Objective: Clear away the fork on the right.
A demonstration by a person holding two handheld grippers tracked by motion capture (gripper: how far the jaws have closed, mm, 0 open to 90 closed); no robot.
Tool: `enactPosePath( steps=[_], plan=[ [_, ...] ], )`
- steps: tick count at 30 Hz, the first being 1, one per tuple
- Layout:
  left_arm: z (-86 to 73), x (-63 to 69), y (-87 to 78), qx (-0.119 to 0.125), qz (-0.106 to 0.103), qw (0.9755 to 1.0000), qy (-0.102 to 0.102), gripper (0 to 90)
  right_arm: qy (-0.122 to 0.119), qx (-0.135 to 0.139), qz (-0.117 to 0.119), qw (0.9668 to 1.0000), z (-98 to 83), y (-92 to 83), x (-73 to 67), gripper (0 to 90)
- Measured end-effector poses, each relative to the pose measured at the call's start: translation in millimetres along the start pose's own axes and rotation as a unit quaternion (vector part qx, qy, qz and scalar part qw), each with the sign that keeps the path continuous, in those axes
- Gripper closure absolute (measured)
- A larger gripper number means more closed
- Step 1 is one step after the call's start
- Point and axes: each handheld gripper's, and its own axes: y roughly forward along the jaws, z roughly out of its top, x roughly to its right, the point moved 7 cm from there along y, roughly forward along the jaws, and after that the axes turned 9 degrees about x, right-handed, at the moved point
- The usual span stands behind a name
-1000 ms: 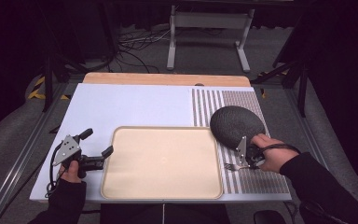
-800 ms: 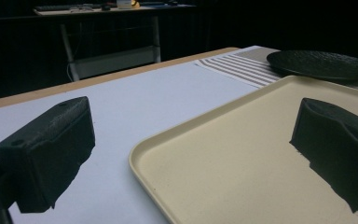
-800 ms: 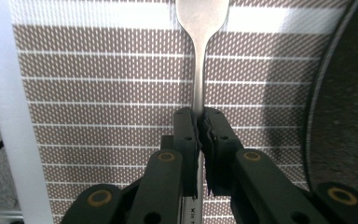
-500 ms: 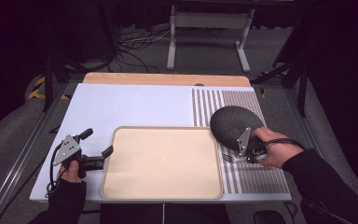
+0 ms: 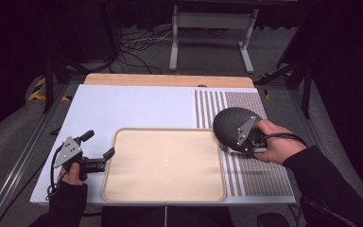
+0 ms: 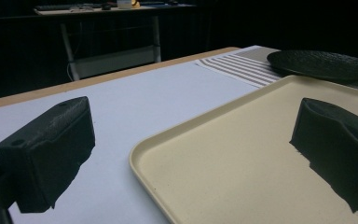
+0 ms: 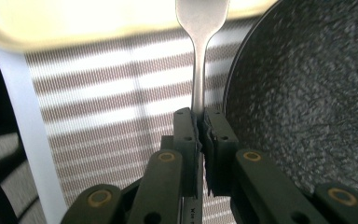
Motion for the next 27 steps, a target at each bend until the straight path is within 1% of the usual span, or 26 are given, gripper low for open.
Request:
enactPosePath(
  steps=[2, 3, 4, 7, 8, 9, 13, 14, 15, 18, 19, 20, 21, 22, 23, 24, 25, 26, 27],
  plan=[
    [0.0, 0.0, 0.0, 0.0, 0.0, 1.0, 0.001, 0.2, 0.026, 0.011, 0.001, 0.9996, 5.7, -0.9, -0.8, 84.9],
    [0.0, 0.1, -0.1, 0.0, -0.001, 1.0, 0.0, 0.2, 0.03, 0.019, -0.001, 0.9994, 8.9, -0.8, -0.1, 84.9],
    [0.1, 0.1, -0.1, 0.0, -0.001, 1.0, 0.0, 0.2, 0.033, 0.02, -0.004, 0.9992, 10.5, -1.0, 0.4, 84.9],
    [0.2, -0.2, -0.4, 0.0, -0.001, 1.0, 0.0, 0.2, 0.066, 0.04, 0.0, 0.997, 19.9, -1.8, -0.2, 84.9],
    [0.2, -0.2, -0.4, 0.0, -0.001, 1.0, 0.001, 0.2, 0.072, 0.045, -0.001, 0.9964, 22.6, -2.1, 0.0, 84.9],
    [0.2, -0.2, -0.4, 0.0, -0.001, 1.0, 0.001, 0.2, 0.072, 0.045, -0.001, 0.9964, 22.6, -2.1, 0.0, 84.9],
    [0.2, 0.0, -0.3, 0.0, -0.002, 1.0, 0.0, 0.2, 0.096, 0.064, -0.003, 0.9933, 34.2, -2.3, 0.7, 84.9],
    [0.2, -0.1, -0.4, 0.0, -0.001, 1.0, 0.0, 0.2, 0.104, 0.071, -0.002, 0.9921, 37.1, -1.7, 0.9, 84.9],
    [0.2, -0.1, -0.4, 0.0, -0.002, 1.0, 0.0, 0.2, 0.117, 0.077, 0.0, 0.9902, 40.3, -1.9, 0.7, 84.9],
    [0.3, -0.4, -0.4, 0.001, 0.0, 1.0, 0.0, 0.3, 0.141, 0.09, 0.002, 0.9859, 48.5, -1.3, 0.6, 84.9],
    [0.3, -0.4, -0.4, 0.001, 0.0, 1.0, 0.0, 0.3, 0.141, 0.09, 0.002, 0.9859, 48.5, -1.3, 0.6, 84.9],
    [0.3, -0.4, -0.4, 0.001, 0.0, 1.0, 0.0, 0.2, 0.147, 0.092, 0.002, 0.9849, 50.5, -0.9, 0.7, 84.9],
    [0.3, -0.4, -0.5, 0.001, 0.0, 1.0, 0.0, 0.2, 0.157, 0.096, 0.0, 0.9829, 54.7, 0.2, 0.5, 84.9],
    [0.3, -0.4, -0.5, 0.001, 0.0, 1.0, 0.0, 0.2, 0.157, 0.096, 0.0, 0.9829, 54.7, 0.2, 0.5, 84.9],
    [0.3, -0.5, -0.5, 0.001, 0.0, 1.0, 0.0, 0.2, 0.163, 0.1, 0.0, 0.9816, 56.8, 0.7, 0.7, 84.9],
    [0.4, -0.5, -0.5, 0.001, 0.0, 1.0, 0.0, 0.2, 0.178, 0.105, 0.003, 0.9785, 60.8, 1.7, 0.1, 84.9],
    [0.4, -0.5, -0.5, 0.001, 0.0, 1.0, 0.0, 0.2, 0.178, 0.105, 0.003, 0.9785, 60.8, 1.7, 0.1, 84.9],
    [0.4, -0.6, -0.5, 0.001, 0.0, 1.0, 0.0, 0.2, 0.198, 0.111, 0.009, 0.9739, 65.7, 3.3, -0.6, 84.9],
    [0.5, -0.6, -0.5, 0.002, 0.0, 1.0, 0.0, 0.2, 0.198, 0.111, 0.009, 0.9739, 65.7, 3.3, -0.6, 84.9]
  ],
)
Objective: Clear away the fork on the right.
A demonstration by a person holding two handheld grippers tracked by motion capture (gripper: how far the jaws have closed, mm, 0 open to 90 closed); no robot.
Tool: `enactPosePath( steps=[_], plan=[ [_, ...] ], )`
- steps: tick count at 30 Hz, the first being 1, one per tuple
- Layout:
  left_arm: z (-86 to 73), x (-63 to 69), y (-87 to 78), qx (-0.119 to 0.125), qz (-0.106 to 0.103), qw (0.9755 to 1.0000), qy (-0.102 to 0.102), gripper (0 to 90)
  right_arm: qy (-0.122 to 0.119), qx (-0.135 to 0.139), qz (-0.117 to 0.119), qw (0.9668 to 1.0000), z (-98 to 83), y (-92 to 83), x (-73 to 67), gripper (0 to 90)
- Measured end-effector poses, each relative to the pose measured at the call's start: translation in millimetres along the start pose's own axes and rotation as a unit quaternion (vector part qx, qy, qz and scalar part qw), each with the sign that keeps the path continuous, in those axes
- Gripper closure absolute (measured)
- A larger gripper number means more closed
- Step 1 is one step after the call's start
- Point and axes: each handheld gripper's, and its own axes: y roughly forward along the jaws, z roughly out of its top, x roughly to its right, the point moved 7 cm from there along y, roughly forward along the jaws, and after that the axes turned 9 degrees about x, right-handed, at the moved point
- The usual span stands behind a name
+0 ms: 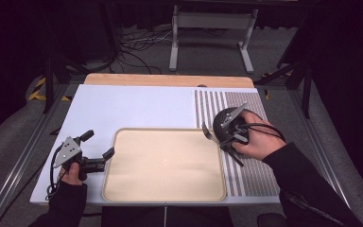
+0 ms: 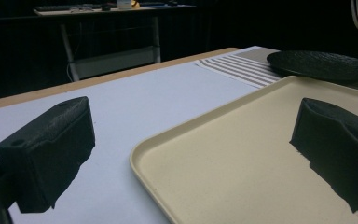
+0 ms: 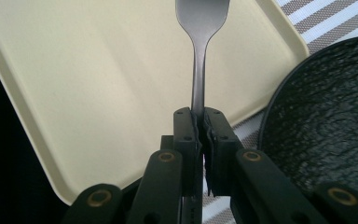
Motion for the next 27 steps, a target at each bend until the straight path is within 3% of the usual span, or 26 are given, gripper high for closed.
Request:
enactPosePath(
  steps=[3, 4, 10, 17, 27],
  plan=[
    [0.0, 0.0, -0.3, -0.001, 0.0, 1.0, 0.0, 0.2, 0.036, 0.005, 0.007, 0.9993, 5.5, 4.0, -4.2, 84.9],
    [0.0, 0.0, -0.3, -0.001, 0.0, 1.0, 0.0, 0.2, 0.036, 0.005, 0.007, 0.9993, 5.5, 4.0, -4.2, 84.9],
    [0.0, -0.2, -0.3, -0.001, -0.001, 1.0, 0.0, 0.2, 0.096, 0.009, 0.019, 0.9951, 14.7, 13.0, -11.4, 84.9],
    [0.0, -0.5, -0.5, -0.001, -0.001, 1.0, 0.0, 0.2, 0.135, 0.004, 0.022, 0.9905, 22.4, 22.4, -16.3, 84.9],
    [0.1, -0.7, -0.6, -0.001, -0.001, 1.0, 0.0, 0.2, 0.17, -0.007, 0.026, 0.9851, 29.2, 30.1, -22.9, 84.8]
  ],
)
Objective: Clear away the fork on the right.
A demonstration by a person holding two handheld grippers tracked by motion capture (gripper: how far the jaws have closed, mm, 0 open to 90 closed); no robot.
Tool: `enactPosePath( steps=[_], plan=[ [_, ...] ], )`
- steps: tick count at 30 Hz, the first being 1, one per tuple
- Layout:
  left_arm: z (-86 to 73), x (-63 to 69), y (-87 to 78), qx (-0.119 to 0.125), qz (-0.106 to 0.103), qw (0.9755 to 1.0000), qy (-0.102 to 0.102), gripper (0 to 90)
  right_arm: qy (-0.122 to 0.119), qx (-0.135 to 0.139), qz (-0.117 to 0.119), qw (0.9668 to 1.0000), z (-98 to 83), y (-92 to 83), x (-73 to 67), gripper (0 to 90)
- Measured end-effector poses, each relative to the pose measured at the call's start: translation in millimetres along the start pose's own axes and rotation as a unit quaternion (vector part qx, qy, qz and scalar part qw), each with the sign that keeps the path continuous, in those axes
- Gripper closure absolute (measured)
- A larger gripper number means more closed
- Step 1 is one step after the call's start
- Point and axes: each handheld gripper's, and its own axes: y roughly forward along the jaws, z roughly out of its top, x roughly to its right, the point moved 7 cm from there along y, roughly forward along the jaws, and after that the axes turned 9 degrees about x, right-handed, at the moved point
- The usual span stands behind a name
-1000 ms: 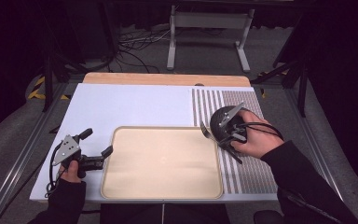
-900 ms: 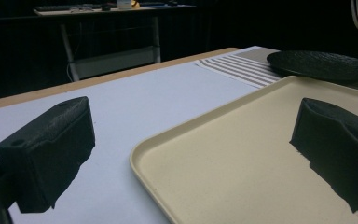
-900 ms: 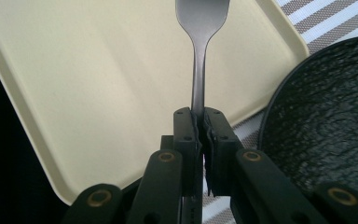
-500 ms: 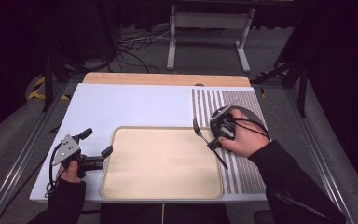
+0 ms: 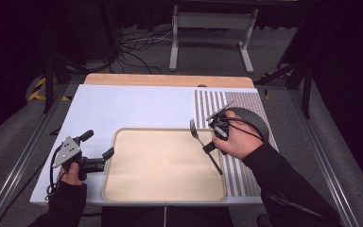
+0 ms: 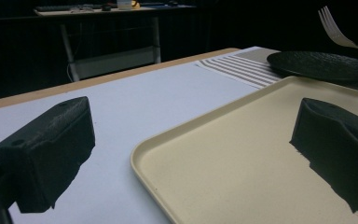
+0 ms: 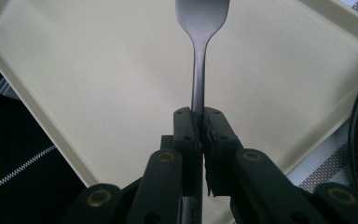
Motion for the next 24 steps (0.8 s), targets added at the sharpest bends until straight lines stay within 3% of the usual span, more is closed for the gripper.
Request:
enactPosePath(
  steps=[8, 14, 24],
  plan=[
    [0.0, -0.2, 0.0, 0.0, 0.0, 1.0, 0.0, 0.2, 0.032, -0.012, -0.01, 0.9994, 2.3, 10.3, -3.3, 84.8],
    [0.1, -0.4, -0.2, 0.0, -0.001, 1.0, -0.001, 0.2, 0.037, -0.028, -0.012, 0.9988, 1.6, 17.1, -4.9, 84.8],
    [-0.1, -0.9, -0.4, -0.002, 0.001, 1.0, -0.001, 0.2, 0.065, -0.054, -0.029, 0.996, 0.0, 31.6, -3.4, 84.8]
  ],
)
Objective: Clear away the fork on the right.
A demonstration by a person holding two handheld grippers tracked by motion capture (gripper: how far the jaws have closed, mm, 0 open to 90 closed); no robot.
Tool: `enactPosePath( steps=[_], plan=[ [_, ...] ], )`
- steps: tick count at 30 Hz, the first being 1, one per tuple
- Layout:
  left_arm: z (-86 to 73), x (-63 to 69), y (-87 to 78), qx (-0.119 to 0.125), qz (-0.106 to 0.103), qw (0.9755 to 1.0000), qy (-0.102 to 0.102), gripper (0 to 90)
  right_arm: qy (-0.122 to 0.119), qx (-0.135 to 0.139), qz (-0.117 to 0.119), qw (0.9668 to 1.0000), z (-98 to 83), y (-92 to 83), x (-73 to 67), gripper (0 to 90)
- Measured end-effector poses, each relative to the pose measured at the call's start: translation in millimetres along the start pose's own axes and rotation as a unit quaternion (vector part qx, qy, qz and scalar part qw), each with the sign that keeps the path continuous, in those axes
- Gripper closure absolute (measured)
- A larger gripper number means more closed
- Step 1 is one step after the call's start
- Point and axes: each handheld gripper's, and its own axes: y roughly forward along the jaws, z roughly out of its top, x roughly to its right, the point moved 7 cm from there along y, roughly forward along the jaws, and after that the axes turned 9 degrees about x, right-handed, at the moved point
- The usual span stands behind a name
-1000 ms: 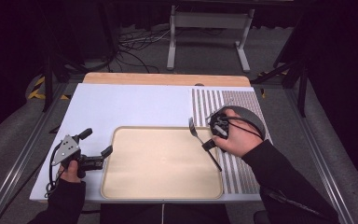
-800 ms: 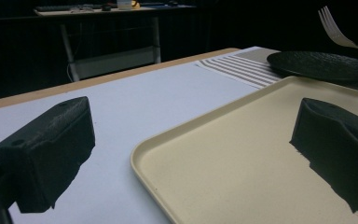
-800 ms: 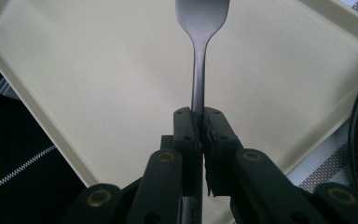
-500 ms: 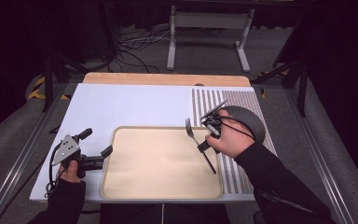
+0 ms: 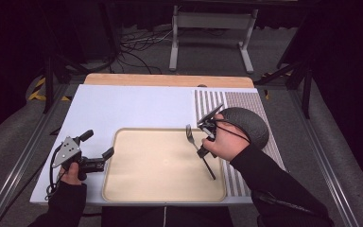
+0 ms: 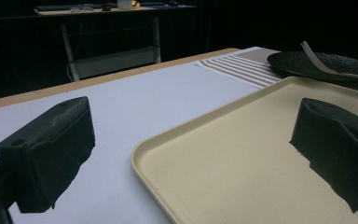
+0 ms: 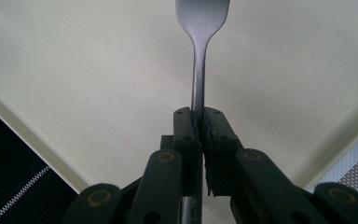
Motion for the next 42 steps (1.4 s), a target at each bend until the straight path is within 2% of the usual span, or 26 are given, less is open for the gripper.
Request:
enactPosePath(
  steps=[5, 10, 15, 42],
  plan=[
    [-0.2, 0.7, 0.4, -0.001, -0.002, 1.0, 0.0, 0.2, 0.011, -0.012, -0.006, 0.9998, -2.6, 5.4, 1.1, 84.7],
    [-0.3, 0.7, 0.6, -0.001, -0.002, 1.0, -0.001, 0.3, 0.025, -0.042, -0.017, 0.9987, -6.2, 14.1, 0.4, 84.7],
    [-0.3, 0.3, 0.5, -0.001, -0.001, 1.0, -0.001, 0.2, 0.034, -0.054, -0.025, 0.9976, -7.8, 19.0, 2.9, 84.7],
    [-0.1, -0.1, 0.2, -0.001, 0.0, 1.0, 0.001, 0.2, 0.054, -0.082, -0.037, 0.9944, -13.9, 35.1, 8.7, 84.6]
  ],
)
